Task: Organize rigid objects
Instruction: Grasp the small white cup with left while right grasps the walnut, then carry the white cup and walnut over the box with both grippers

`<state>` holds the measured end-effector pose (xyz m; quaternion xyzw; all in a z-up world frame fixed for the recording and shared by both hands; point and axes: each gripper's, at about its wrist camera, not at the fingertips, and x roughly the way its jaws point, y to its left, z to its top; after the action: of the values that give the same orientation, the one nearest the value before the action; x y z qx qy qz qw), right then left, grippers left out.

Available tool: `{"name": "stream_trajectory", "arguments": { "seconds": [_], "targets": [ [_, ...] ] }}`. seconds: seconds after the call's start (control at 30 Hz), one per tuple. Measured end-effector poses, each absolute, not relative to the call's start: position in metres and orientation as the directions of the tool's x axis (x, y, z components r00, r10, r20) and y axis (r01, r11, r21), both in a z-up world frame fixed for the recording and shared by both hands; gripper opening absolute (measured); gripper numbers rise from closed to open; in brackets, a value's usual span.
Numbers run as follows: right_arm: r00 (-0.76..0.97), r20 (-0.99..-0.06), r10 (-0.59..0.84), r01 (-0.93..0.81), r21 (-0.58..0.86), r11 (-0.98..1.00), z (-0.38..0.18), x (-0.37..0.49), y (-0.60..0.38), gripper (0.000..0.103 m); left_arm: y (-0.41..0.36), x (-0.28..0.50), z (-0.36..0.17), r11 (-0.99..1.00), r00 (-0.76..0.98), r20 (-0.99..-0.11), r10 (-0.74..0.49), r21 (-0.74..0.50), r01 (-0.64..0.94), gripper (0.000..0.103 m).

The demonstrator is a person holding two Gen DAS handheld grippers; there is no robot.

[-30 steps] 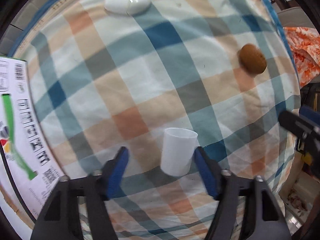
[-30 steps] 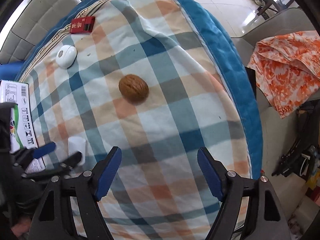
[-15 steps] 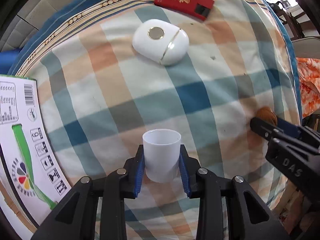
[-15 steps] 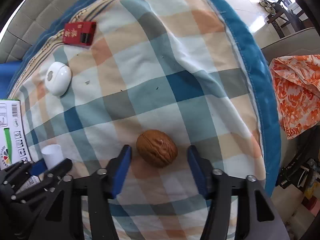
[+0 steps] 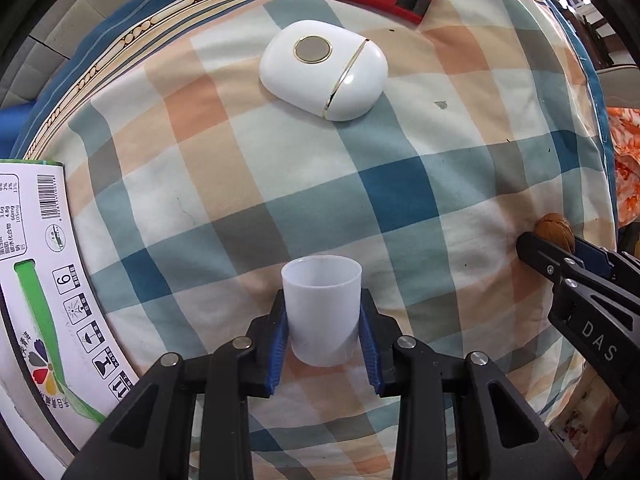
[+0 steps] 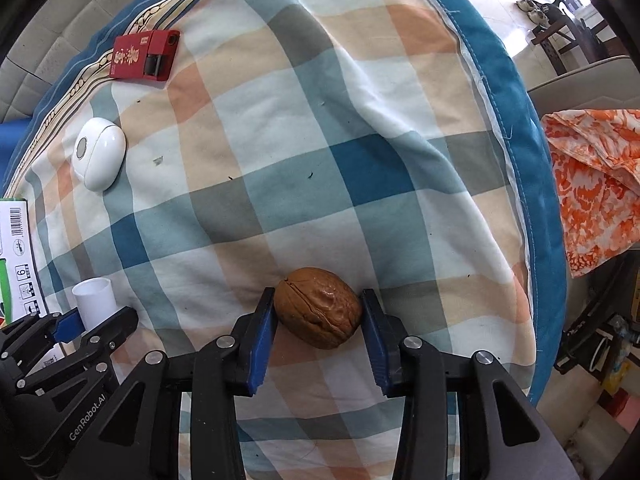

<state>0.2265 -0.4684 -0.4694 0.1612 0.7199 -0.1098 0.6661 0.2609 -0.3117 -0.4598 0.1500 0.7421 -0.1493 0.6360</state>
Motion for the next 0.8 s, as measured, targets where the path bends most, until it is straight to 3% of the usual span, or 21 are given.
{"name": "stream_trajectory", "arguments": {
  "seconds": [0.3, 0.8],
  "targets": [
    [-0.050, -0.993, 0.107, 0.369, 0.081, 0.926, -0.457, 0.211, -0.453, 0.043, -0.302, 0.251, -0.439, 0.915, -0.123, -0.992, 0.003, -0.047, 0.402, 0.029],
    [0.078, -0.989, 0.123, 0.314, 0.142, 0.939, -0.373, 0.176, -0.385, 0.043, -0.242, 0.219, -0.340, 0.920, 0.020, -0.995, -0.100, -0.084, 0.382, 0.029]
  ]
}}
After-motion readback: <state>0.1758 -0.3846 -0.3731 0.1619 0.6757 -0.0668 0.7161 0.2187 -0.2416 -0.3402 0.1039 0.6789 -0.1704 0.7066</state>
